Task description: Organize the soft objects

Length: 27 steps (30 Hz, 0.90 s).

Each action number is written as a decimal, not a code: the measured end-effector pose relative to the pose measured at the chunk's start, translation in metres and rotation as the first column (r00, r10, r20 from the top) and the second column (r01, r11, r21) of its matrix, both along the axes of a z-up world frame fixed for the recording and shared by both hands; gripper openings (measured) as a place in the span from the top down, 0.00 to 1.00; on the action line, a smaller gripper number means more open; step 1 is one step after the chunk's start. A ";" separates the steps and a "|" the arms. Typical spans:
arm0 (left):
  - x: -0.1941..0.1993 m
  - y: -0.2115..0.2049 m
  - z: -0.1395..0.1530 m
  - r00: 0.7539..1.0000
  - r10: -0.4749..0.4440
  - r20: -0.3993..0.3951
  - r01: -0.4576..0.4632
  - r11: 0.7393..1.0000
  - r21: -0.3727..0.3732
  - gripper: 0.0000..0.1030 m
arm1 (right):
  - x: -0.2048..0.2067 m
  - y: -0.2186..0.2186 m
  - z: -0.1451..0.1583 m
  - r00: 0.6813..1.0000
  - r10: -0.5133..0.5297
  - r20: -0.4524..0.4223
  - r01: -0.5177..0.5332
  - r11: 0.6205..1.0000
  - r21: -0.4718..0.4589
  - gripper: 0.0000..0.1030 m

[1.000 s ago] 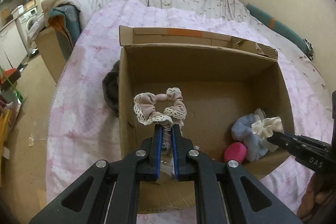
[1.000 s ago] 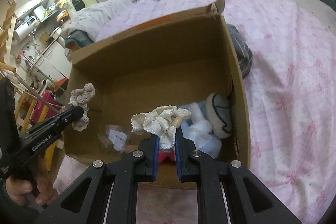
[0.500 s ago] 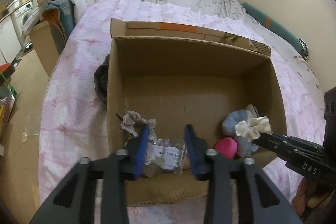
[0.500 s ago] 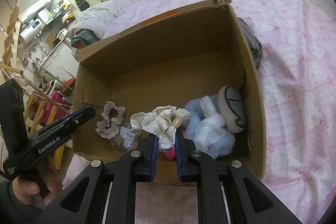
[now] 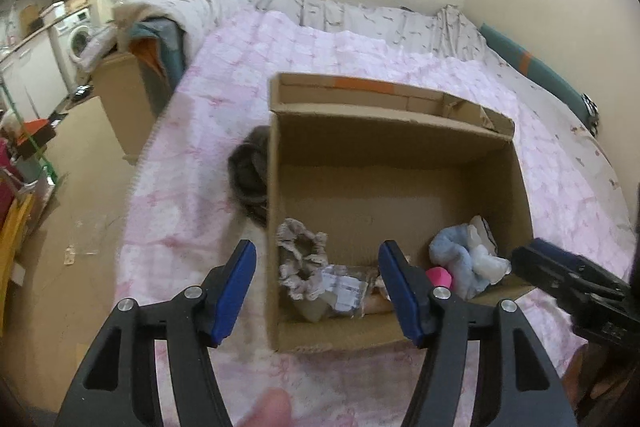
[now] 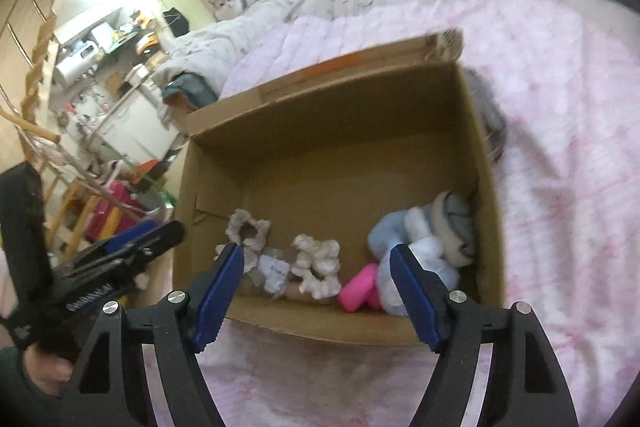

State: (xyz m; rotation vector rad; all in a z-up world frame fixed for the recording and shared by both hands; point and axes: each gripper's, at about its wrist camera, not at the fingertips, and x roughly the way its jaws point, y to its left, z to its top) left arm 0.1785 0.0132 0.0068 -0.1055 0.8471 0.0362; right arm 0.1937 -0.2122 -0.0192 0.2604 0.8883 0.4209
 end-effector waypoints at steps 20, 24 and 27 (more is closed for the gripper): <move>-0.136 0.012 0.049 0.980 0.013 0.201 -0.025 0.998 0.056 0.01 | -0.118 -0.005 0.075 0.970 -0.085 0.229 0.124 0.979 -0.159 0.00; -0.150 0.010 0.037 0.979 0.001 0.205 -0.012 0.998 0.055 0.01 | -0.136 -0.002 0.064 0.967 -0.079 0.241 0.128 0.972 -0.196 0.00; -0.151 0.000 0.024 0.981 -0.024 0.195 0.006 0.995 0.095 0.01 | -0.142 -0.005 0.050 0.963 -0.100 0.251 0.152 0.968 -0.198 0.00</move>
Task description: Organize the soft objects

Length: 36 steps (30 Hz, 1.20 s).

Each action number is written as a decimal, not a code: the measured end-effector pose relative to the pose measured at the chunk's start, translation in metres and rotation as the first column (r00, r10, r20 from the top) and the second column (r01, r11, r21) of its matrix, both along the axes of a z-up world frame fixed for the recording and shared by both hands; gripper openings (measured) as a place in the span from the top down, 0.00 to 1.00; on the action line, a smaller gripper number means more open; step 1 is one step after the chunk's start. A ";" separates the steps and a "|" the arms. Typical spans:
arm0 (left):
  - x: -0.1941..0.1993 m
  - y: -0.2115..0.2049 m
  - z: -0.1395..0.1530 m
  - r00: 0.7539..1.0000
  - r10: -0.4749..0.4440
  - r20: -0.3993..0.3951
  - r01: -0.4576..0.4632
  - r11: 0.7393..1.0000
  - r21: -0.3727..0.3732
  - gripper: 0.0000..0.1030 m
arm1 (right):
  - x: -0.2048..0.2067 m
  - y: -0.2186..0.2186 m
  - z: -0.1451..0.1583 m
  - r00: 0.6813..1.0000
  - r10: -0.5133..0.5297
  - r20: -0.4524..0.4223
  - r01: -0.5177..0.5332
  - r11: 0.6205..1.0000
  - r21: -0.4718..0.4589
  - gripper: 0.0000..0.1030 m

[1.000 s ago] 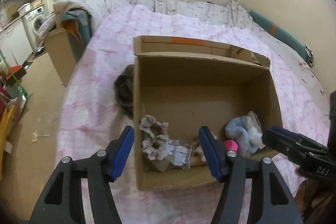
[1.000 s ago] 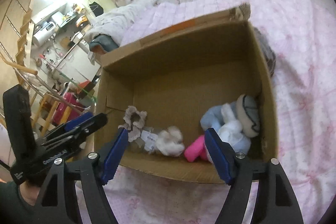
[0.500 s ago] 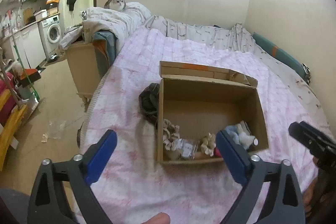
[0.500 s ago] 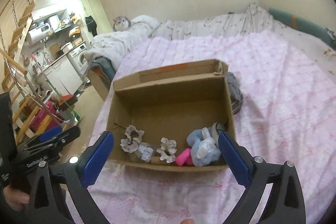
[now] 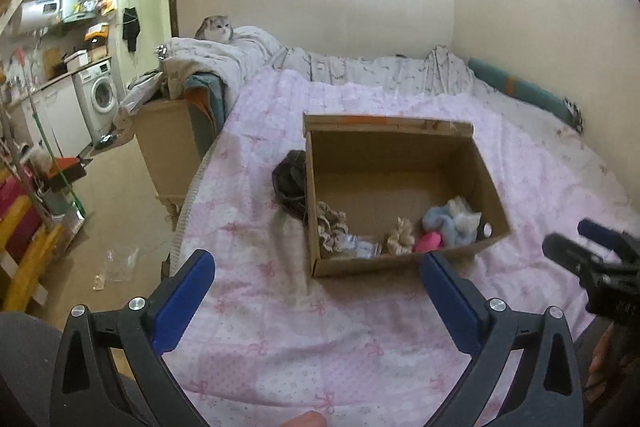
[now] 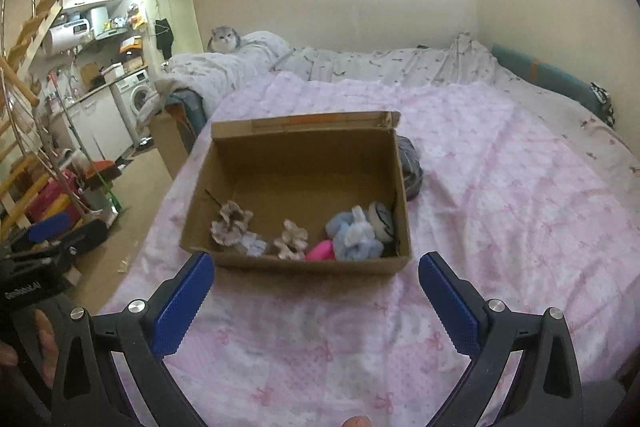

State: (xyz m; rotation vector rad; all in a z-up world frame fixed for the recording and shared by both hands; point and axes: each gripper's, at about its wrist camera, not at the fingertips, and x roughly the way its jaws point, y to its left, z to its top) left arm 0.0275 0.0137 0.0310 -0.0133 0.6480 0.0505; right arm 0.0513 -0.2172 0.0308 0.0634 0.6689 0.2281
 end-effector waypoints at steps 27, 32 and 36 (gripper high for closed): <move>0.011 0.008 -0.010 0.999 0.017 -0.035 -0.019 0.997 -0.069 0.01 | 0.008 0.003 -0.006 0.999 -0.038 -0.014 0.037 0.999 -0.040 0.00; 0.009 0.010 -0.014 0.999 0.025 -0.043 -0.028 0.997 -0.067 0.01 | 0.008 0.003 -0.006 0.999 -0.034 -0.014 0.034 0.999 -0.041 0.00; 0.010 0.009 -0.015 0.999 0.025 -0.043 -0.028 0.997 -0.069 0.01 | 0.009 0.003 -0.007 0.999 -0.036 -0.014 0.036 0.999 -0.039 0.00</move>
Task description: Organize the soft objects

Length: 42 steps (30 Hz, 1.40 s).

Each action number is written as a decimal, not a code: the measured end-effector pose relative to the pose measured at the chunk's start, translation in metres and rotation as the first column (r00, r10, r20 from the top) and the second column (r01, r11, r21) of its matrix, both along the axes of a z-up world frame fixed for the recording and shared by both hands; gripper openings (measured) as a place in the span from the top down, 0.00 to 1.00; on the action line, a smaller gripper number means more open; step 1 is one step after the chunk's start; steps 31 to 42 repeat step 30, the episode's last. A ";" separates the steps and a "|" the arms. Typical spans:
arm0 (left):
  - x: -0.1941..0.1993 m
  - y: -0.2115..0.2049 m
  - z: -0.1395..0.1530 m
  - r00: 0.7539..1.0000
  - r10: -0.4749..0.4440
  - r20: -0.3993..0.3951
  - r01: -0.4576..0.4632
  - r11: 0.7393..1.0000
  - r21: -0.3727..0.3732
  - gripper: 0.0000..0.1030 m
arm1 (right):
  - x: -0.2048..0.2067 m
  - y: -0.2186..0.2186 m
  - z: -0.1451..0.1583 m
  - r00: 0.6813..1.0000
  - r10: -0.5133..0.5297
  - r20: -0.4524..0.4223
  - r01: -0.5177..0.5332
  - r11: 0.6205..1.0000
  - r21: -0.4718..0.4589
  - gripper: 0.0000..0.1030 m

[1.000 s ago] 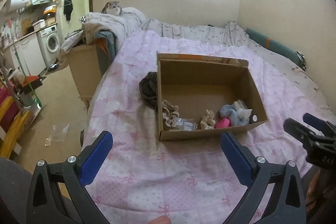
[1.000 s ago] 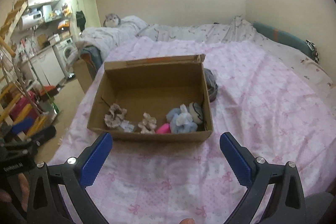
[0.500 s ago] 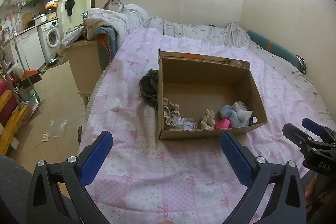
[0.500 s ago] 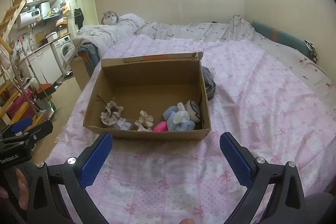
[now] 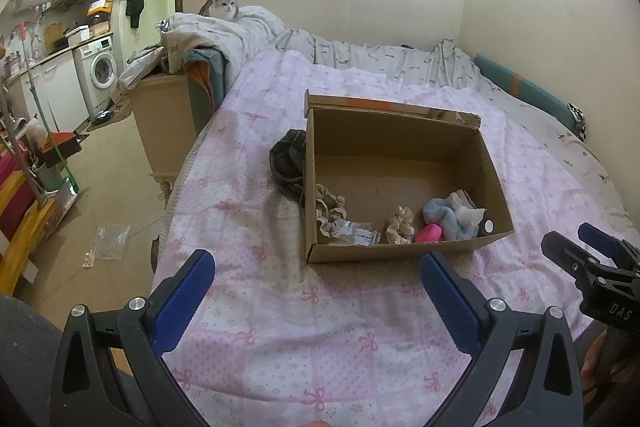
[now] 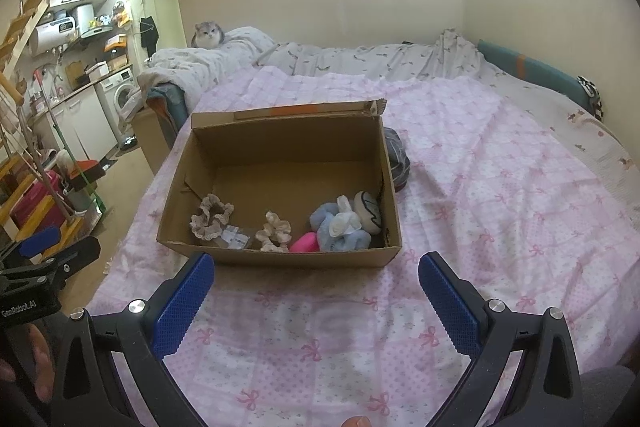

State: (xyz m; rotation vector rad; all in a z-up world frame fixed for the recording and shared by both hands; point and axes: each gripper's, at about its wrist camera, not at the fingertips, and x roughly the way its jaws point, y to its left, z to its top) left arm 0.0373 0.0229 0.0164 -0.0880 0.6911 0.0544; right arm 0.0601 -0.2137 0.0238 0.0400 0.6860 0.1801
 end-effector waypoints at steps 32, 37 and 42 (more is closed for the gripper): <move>0.003 0.001 0.003 1.000 -0.008 -0.004 0.008 1.000 0.005 0.01 | 0.001 0.003 -0.001 1.000 0.002 0.004 -0.002 1.000 -0.010 0.00; 0.003 0.001 0.003 1.000 -0.008 -0.004 0.008 1.000 0.005 0.01 | 0.001 0.003 -0.001 1.000 0.002 0.004 -0.002 1.000 -0.010 0.00; 0.003 0.001 0.003 1.000 -0.008 -0.004 0.008 1.000 0.005 0.01 | 0.001 0.003 -0.001 1.000 0.002 0.004 -0.002 1.000 -0.010 0.00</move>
